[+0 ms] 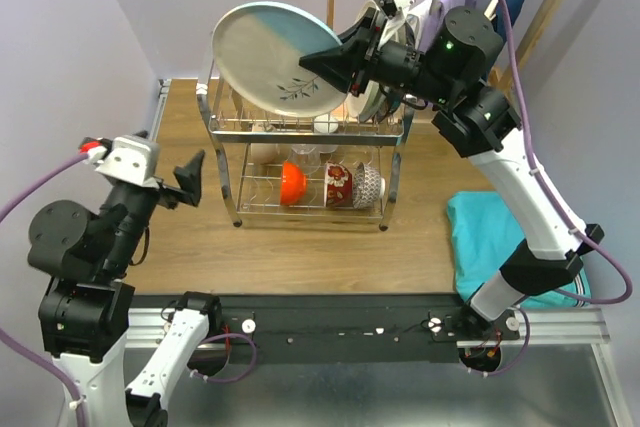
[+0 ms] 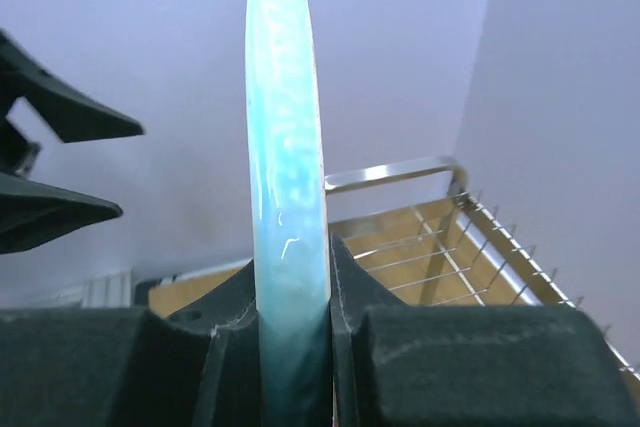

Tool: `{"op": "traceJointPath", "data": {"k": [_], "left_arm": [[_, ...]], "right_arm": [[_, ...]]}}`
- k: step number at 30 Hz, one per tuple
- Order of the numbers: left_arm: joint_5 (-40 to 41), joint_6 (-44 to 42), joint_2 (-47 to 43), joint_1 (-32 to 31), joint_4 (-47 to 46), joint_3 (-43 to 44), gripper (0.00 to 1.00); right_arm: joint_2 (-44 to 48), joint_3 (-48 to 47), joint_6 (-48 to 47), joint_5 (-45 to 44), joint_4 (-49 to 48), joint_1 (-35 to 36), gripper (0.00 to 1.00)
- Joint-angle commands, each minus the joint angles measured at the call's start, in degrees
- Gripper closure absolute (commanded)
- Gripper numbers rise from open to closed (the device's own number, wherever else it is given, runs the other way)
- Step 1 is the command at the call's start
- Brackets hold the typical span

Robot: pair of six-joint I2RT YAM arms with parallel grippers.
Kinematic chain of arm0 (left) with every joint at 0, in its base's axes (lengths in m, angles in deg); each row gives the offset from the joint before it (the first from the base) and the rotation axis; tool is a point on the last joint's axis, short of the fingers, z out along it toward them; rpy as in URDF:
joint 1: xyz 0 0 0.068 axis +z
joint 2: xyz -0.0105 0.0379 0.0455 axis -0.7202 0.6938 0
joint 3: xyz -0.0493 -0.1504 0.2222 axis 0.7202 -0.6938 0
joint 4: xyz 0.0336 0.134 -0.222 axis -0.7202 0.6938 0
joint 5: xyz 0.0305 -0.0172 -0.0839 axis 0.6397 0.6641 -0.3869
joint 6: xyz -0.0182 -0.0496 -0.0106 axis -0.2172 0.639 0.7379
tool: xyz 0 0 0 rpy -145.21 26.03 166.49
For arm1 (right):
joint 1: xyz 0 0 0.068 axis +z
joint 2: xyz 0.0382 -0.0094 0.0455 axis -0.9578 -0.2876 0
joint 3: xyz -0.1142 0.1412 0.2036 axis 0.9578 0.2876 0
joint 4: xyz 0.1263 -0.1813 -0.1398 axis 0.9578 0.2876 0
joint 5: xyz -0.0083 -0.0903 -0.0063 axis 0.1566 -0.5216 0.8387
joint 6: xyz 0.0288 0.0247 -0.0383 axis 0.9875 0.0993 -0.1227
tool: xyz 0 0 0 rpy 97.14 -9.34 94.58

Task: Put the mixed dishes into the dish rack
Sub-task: Insert the plate into the dish rack

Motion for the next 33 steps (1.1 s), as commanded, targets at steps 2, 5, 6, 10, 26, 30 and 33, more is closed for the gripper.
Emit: {"op": "traceJointPath", "data": {"k": [2, 5, 6, 10, 26, 30, 33], "left_arm": [[20.3, -0.1, 1.3, 0.3, -11.7, 0.8, 0.03], [32.1, -3.9, 2.9, 0.3, -18.3, -3.1, 0.03], [34.0, -5.9, 4.8, 0.3, -19.2, -5.1, 0.03], [34.6, -1.5, 10.2, 2.1, -19.6, -7.7, 0.08], [13.4, 15.4, 10.2, 24.0, -27.4, -26.4, 0.81], [4.7, 18.8, 9.6, 24.1, -29.2, -32.2, 1.00], [-2.8, 21.5, 8.6, 24.0, -33.4, -37.7, 1.00]], "right_arm": [[3.9, 0.1, -6.2, -24.5, -13.8, 7.7, 1.00], [4.2, 2.3, -14.4, -38.7, -17.3, 14.3, 1.00], [2.8, 2.0, -21.7, -42.3, -18.4, 15.9, 1.00], [-6.6, -12.2, -31.5, -56.2, -12.9, 21.8, 1.00], [-13.1, -8.4, -53.3, -96.6, -43.7, 33.4, 1.00], [-11.6, -9.5, -52.0, -96.3, -43.2, 33.4, 0.99], [-10.9, -10.9, -51.7, -96.2, -40.2, 33.4, 1.00]]}}
